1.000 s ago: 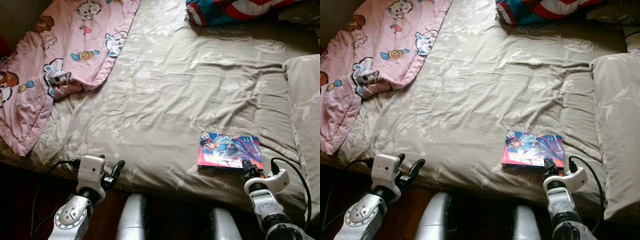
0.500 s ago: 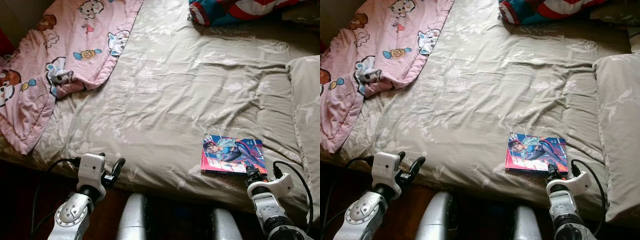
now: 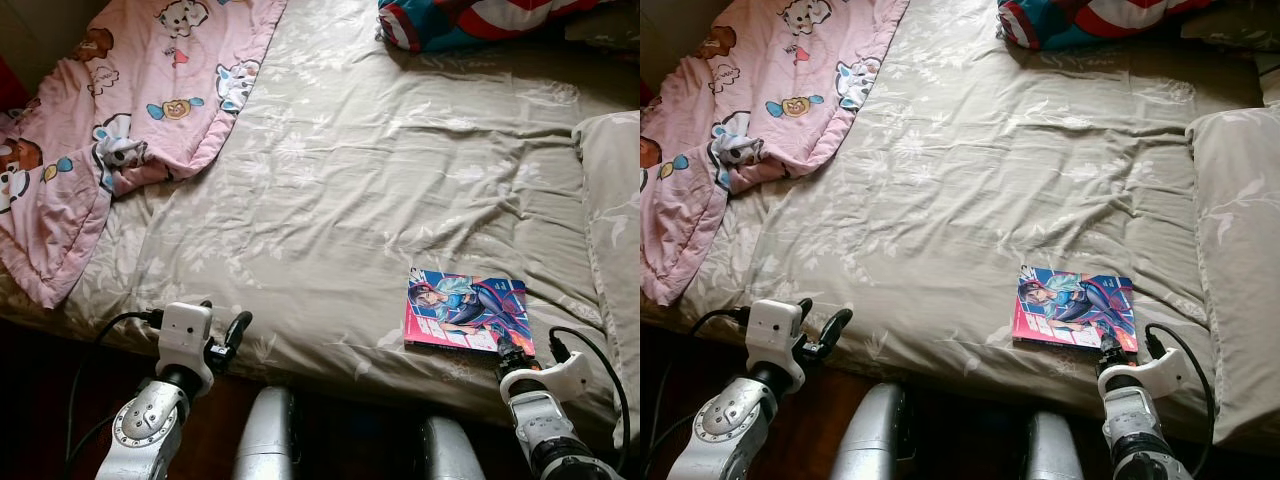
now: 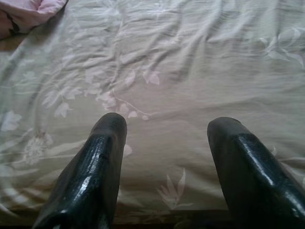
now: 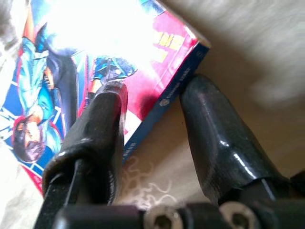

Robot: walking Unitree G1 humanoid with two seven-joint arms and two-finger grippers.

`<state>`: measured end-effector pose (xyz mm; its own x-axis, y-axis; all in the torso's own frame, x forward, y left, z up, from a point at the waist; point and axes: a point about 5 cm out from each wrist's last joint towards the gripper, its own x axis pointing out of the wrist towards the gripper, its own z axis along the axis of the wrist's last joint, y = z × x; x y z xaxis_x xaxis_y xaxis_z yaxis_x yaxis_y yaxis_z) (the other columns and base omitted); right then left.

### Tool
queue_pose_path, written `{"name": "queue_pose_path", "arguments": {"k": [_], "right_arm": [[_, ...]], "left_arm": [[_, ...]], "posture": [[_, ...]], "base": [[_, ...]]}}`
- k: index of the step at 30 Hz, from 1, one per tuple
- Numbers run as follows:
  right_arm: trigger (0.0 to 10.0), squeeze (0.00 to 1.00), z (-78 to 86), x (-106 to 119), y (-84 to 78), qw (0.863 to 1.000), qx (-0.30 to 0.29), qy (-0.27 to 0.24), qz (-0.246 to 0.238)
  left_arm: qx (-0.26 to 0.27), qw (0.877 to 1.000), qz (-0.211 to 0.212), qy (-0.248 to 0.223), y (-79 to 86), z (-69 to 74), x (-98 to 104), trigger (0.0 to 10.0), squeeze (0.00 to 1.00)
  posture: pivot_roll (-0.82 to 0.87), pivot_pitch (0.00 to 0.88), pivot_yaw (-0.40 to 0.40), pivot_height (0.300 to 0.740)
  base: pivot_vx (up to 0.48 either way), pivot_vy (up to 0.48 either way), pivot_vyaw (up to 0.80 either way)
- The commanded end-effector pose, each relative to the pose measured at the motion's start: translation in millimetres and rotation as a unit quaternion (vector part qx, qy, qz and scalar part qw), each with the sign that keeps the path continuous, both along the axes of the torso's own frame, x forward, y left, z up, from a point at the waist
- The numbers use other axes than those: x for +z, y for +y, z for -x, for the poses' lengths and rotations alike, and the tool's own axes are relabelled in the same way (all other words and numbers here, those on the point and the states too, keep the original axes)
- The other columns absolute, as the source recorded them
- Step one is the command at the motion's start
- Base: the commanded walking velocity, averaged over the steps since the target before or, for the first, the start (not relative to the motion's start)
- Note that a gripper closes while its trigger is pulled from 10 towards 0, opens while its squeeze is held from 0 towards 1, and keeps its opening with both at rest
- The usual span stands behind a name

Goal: Clean up the room

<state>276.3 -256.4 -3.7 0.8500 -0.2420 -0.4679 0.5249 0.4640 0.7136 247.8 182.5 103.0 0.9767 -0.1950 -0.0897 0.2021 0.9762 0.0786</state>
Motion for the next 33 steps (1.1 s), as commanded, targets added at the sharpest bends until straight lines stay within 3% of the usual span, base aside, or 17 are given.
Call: {"name": "queue_pose_path", "arguments": {"k": [1, 5, 9, 13, 16, 19, 24, 28, 33], "right_arm": [[10.0, 0.00, 12.8, -13, 3.6, 0.999, 0.009, 0.031, 0.004], [10.0, 0.00, 17.2, -16, 4.0, 0.998, 0.031, 0.038, 0.031], [10.0, 0.00, 18.8, -12, -3.2, 0.987, 0.074, 0.044, 0.138], [10.0, 0.00, 21.3, -10, -5.3, 0.981, 0.083, 0.038, 0.174], [10.0, 0.00, 18.9, 1, -1.4, 0.958, 0.108, -0.003, 0.266], [10.0, 0.00, 11.4, 12, 15.7, 0.938, 0.152, -0.052, 0.306], [10.0, 0.00, 6.3, 27, 41.1, 0.910, 0.202, -0.110, 0.345], [10.0, 0.00, 4.5, 35, 51.7, 0.907, 0.204, -0.144, 0.338], [10.0, 0.00, 3.9, 31, 54.7, 0.905, 0.201, -0.130, 0.351]], "left_arm": [[0.008, 1.000, -0.003, 0.017, 2.4, 3.1, -9, 10.0, 0.00], [0.012, 1.000, 0.002, 0.013, 1.2, -0.7, -9, 10.0, 0.00], [0.044, 0.998, 0.033, 0.001, 1.5, -8.5, -10, 10.0, 0.00], [0.086, 0.993, 0.076, 0.002, 8.6, -11.2, -12, 10.0, 0.00], [0.104, 0.990, 0.096, 0.004, 12.8, -11.7, -14, 10.0, 0.00], [0.111, 0.990, 0.087, 0.006, 14.3, -12.3, -16, 10.0, 0.00], [0.130, 0.987, 0.095, 0.005, 20.6, -11.7, -17, 10.0, 0.00], [0.126, 0.987, 0.097, 0.010, 17.0, -10.3, -21, 10.0, 0.00], [0.117, 0.988, 0.101, 0.012, 8.3, -11.8, -25, 10.0, 0.00]], "posture": [[0.19, 0.287, 0.067, 0.646], [0.18, 0.275, 0.049, 0.646], [0.14, 0.252, 0.011, 0.646], [0.13, 0.238, -0.007, 0.646], [0.11, 0.224, -0.025, 0.646], [0.09, 0.217, -0.036, 0.646], [0.08, 0.214, -0.050, 0.646], [0.07, 0.215, -0.060, 0.651], [0.06, 0.216, -0.059, 0.676]], "base": [[0.000, 0.000, 0.00], [0.000, 0.000, 0.00], [0.000, 0.000, 0.00], [0.000, 0.000, 0.00], [0.000, 0.000, 0.00], [0.000, 0.000, 0.00], [0.000, 0.000, 0.00], [0.000, 0.000, 0.00], [0.000, 0.000, 0.00]]}}
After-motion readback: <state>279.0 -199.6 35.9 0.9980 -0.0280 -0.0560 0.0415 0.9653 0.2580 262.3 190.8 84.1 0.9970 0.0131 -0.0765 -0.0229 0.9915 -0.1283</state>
